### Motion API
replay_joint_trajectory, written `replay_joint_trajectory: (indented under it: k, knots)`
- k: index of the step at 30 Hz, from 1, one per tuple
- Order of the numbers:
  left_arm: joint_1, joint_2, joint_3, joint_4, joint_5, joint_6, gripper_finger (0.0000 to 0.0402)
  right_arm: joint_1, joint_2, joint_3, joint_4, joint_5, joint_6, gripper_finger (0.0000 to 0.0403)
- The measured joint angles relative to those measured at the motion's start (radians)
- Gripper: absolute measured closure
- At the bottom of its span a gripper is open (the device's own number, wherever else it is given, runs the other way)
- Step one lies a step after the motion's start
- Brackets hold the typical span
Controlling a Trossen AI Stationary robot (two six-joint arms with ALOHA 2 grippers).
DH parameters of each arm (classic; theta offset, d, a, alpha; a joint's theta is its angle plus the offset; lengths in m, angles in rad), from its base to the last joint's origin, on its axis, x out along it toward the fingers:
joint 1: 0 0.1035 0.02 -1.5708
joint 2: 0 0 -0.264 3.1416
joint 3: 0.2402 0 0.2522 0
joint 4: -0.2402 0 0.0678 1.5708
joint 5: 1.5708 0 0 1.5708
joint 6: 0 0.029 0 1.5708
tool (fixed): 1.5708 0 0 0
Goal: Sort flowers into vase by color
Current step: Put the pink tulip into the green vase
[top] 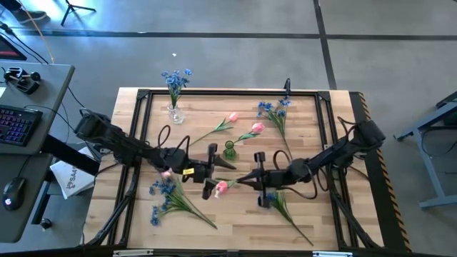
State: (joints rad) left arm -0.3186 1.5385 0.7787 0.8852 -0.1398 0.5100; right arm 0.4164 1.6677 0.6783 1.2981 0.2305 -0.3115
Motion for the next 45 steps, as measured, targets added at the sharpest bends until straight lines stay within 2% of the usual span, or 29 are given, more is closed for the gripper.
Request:
replay_joint_trajectory:
  k: [6, 11, 17, 23, 25, 28, 31, 34, 40, 43, 45]
  knots:
    - [-0.003, 0.018, 0.03, 0.001, 0.073, -0.018, 0.0209, 0.0, 0.014, 0.008, -0.005, 0.005, 0.003, 0.0401]
    - [-0.006, 0.019, 0.031, 0.0, 0.08, -0.019, 0.0228, 0.0, 0.014, 0.008, -0.015, 0.052, 0.023, 0.0401]
    - [-0.006, 0.019, 0.031, 0.002, 0.084, -0.019, 0.0281, 0.0, 0.015, 0.008, -0.031, 0.104, 0.023, 0.0401]
    - [-0.006, 0.018, 0.032, -0.017, 0.083, -0.019, 0.0347, -0.003, 0.015, 0.008, -0.043, 0.104, 0.052, 0.0401]
    - [-0.013, 0.018, 0.032, -0.032, 0.061, -0.015, 0.0369, -0.004, 0.015, 0.008, -0.06, 0.103, 0.071, 0.04]
    - [-0.036, 0.01, 0.032, -0.076, -0.028, 0.013, 0.0394, -0.004, 0.015, 0.008, -0.102, 0.118, 0.084, 0.0393]
    - [-0.052, -0.021, 0.032, -0.153, -0.147, 0.026, 0.0395, -0.003, 0.015, 0.009, -0.115, 0.237, 0.085, 0.0383]
    - [-0.065, -0.068, 0.032, -0.238, -0.241, 0.016, 0.0397, 0.011, 0.001, 0.008, -0.138, 0.455, 0.104, 0.0362]
    - [-0.081, -0.186, 0.031, -0.388, -0.362, -0.043, 0.04, 0.078, -0.078, 0.008, -0.257, 0.807, 0.04, 0.0283]
    - [-0.082, -0.254, 0.031, -0.423, -0.394, -0.054, 0.0401, 0.122, -0.132, 0.008, -0.322, 0.929, -0.005, 0.0248]
    - [-0.068, -0.295, 0.031, -0.437, -0.423, -0.055, 0.0401, 0.152, -0.162, 0.008, -0.354, 0.972, -0.021, 0.023]
